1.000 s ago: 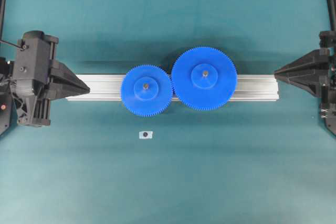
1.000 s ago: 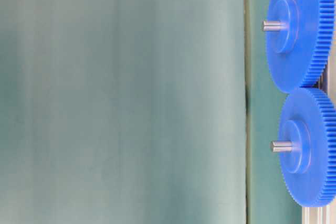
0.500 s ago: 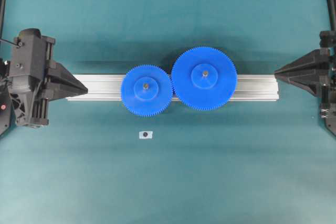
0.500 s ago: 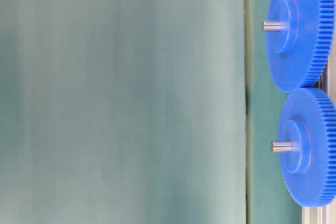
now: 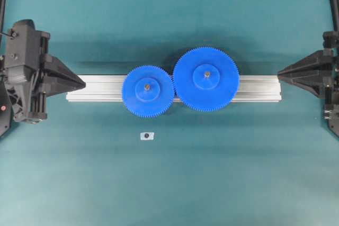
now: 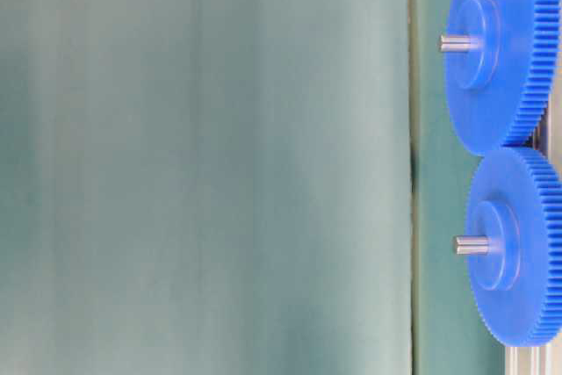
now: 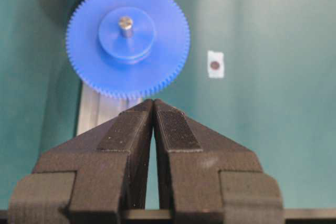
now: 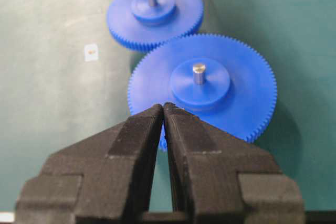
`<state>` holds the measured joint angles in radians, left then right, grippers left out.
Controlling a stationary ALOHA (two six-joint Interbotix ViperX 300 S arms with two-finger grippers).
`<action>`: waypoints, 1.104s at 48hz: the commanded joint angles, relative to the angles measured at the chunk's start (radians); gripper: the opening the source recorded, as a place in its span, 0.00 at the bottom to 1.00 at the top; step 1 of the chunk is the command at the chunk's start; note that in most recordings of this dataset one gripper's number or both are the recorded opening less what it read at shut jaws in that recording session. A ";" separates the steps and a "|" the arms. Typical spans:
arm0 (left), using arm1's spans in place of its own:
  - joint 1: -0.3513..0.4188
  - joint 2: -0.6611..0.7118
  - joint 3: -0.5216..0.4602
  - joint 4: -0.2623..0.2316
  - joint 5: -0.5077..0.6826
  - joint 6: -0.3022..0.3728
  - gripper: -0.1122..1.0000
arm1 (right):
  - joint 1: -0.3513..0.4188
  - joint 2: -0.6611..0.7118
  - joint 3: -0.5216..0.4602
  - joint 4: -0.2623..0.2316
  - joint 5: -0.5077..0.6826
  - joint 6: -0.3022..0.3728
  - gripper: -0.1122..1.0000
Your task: Insert the small gear onto the shaft.
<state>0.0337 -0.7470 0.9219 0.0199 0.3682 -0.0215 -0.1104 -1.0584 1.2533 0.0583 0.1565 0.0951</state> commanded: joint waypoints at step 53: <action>0.002 -0.034 0.012 0.002 -0.002 -0.006 0.17 | -0.002 0.006 -0.011 -0.002 -0.012 0.006 0.28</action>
<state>0.0353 -0.7808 0.9449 0.0199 0.3697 -0.0261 -0.1089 -1.0584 1.2517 0.0583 0.1519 0.0951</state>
